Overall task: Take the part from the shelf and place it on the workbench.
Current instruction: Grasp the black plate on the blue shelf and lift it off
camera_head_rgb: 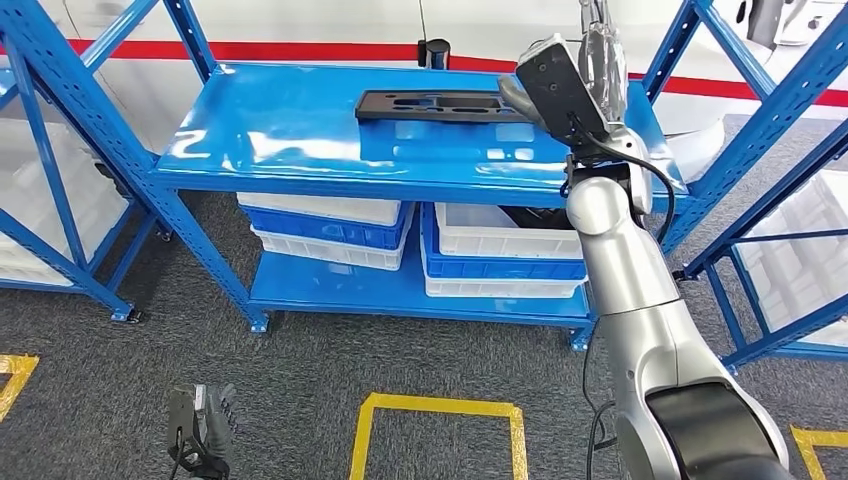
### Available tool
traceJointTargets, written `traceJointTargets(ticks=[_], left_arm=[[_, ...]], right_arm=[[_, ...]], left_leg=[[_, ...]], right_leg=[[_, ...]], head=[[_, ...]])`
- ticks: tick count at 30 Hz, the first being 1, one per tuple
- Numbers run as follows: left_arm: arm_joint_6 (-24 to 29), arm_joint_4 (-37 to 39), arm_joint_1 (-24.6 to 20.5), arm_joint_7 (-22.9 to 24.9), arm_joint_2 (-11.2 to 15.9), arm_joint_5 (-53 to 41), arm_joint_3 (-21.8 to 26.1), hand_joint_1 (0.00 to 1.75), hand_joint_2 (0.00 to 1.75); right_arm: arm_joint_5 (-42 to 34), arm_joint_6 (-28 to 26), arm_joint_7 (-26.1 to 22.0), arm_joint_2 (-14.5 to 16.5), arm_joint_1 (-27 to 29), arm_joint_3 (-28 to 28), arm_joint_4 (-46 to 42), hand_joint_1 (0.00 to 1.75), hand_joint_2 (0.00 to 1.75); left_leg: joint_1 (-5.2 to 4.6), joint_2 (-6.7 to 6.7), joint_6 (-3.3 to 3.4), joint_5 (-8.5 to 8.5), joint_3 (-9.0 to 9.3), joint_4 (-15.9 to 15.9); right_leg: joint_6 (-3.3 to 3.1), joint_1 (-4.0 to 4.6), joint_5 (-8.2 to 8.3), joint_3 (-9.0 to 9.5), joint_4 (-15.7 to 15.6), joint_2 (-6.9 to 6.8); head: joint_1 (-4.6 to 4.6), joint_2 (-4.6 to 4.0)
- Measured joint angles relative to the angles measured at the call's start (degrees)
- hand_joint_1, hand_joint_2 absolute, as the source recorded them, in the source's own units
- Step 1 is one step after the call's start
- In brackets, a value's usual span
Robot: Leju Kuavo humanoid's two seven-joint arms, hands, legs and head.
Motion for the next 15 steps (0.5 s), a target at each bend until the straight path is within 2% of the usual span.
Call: traceJointTargets(ticks=[2,3,4,7,8,9,11,12,13,14,15], left_arm=[[-0.1,0.0,0.0,0.2,0.0,-0.3,-0.1,0.00,0.00],[-0.2,0.1,0.0,0.3,-0.1,-0.5,-0.2,0.00,0.00],[-0.3,0.1,-0.1,0.5,-0.1,-0.8,-0.3,0.00,0.00],[-0.4,0.1,-0.1,0.9,0.0,-1.4,-0.7,0.00,0.00],[-0.4,0.1,-0.2,0.9,0.0,-1.5,-0.8,0.00,0.00],[-0.4,0.0,-0.2,1.0,0.0,-1.7,-0.9,0.00,0.00],[-0.3,0.0,-0.3,1.2,0.0,-1.9,-1.0,0.00,0.00],[-0.2,0.0,-0.2,1.4,0.0,-1.9,-1.1,0.00,0.00],[-0.1,0.1,-0.2,1.5,0.0,-2.0,-1.1,0.00,0.00],[-0.1,0.1,-0.2,1.6,0.0,-2.2,-1.2,0.00,0.00],[-0.1,0.1,-0.2,1.6,0.0,-2.3,-1.2,0.00,0.00]], right_arm=[[0.2,0.0,0.0,-0.2,0.1,0.0,0.0,0.00,1.75],[0.3,0.0,0.0,-0.2,0.2,0.0,0.0,0.00,1.75],[0.4,0.0,0.0,-0.3,0.2,0.0,0.0,0.00,1.75],[0.7,0.0,-0.1,-0.3,0.3,-0.2,-0.4,0.00,1.75],[0.7,0.0,-0.1,-0.3,0.3,-0.3,-0.6,0.00,1.75],[0.7,0.0,-0.1,-0.3,0.3,-0.4,-0.8,0.00,1.75],[0.8,0.0,-0.2,-0.2,0.5,-0.4,-0.9,0.00,1.75],[0.8,0.0,-0.2,-0.2,0.7,-0.5,-0.9,0.00,1.75],[0.8,0.1,-0.2,-0.2,1.0,-0.5,-0.9,0.00,1.75],[0.8,0.1,-0.2,-0.2,1.2,-0.5,-0.9,0.00,1.75],[0.8,0.1,-0.2,-0.2,1.3,-0.5,-0.9,0.00,1.75]], left_leg=[[-0.15,-0.16,-0.34,-1.35,1.39,0.2],[-0.25,-0.22,-0.63,-2.05,1.86,0.2],[-0.32,-0.25,-0.94,-2.52,2.20,0.3],[-0.29,-0.15,-1.76,-3.15,2.50,1.5],[-0.22,0.00,-2.01,-3.46,1.73,3.2],[-0.07,0.19,-2.38,-4.06,0.12,5.9],[0.34,0.51,-3.15,-6.41,-5.03,13.5],[0.55,0.59,-3.47,-7.64,-7.59,16.6],[0.70,0.66,-3.65,-8.22,-9.37,17.8],[0.81,0.74,-3.75,-7.69,-10.17,17.1],[0.86,0.81,-3.73,-5.83,-9.93,14.5]], right_leg=[[0.60,0.04,5.93,1.91,-8.8,-0.16],[0.37,0.15,8.26,2.88,-11.9,-0.28],[-0.11,0.26,9.72,3.45,-13.7,-0.32],[-2.32,0.02,9.70,4.93,-14.2,-0.13],[-2.92,-0.18,9.44,5.57,-14.3,-0.09],[-3.36,-0.32,9.10,6.26,-14.3,-0.04],[-3.81,-0.31,8.05,7.27,-14.4,0.05],[-3.79,-0.30,7.46,7.81,-14.3,0.13],[-3.71,-0.29,6.87,8.46,-14.3,0.21],[-3.59,-0.30,6.22,9.25,-14.3,0.29],[-3.44,-0.31,5.52,10.18,-14.3,0.33]], head=[[0.02,0.00],[0.08,0.00],[0.08,0.00],[0.14,0.00],[0.09,0.00],[0.00,0.00],[-0.19,0.00],[-0.21,0.00],[-0.22,0.00],[-0.23,0.00],[-0.23,0.00]])
